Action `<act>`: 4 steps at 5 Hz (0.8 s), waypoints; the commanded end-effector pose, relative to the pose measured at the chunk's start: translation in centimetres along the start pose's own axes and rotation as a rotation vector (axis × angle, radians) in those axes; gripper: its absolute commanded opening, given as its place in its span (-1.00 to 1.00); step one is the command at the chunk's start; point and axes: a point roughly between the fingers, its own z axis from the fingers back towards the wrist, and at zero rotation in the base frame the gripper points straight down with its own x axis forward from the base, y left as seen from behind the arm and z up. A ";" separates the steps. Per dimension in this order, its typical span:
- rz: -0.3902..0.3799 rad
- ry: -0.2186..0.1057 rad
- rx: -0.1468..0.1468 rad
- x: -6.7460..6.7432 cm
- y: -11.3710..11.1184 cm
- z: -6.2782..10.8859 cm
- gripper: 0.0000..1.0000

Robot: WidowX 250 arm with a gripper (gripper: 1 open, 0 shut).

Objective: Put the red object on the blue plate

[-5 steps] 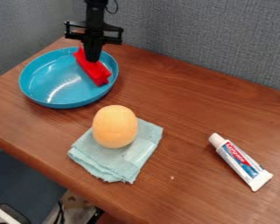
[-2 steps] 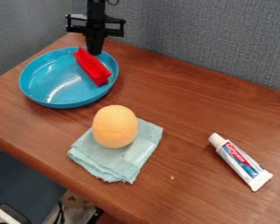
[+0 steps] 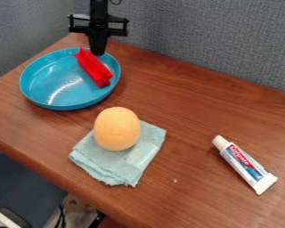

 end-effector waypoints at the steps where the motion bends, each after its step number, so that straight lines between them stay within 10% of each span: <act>1: 0.040 -0.060 -0.024 0.7 1.1 2.3 -1.00; 4: 0.039 -0.035 -0.019 0.2 2.2 1.4 -1.00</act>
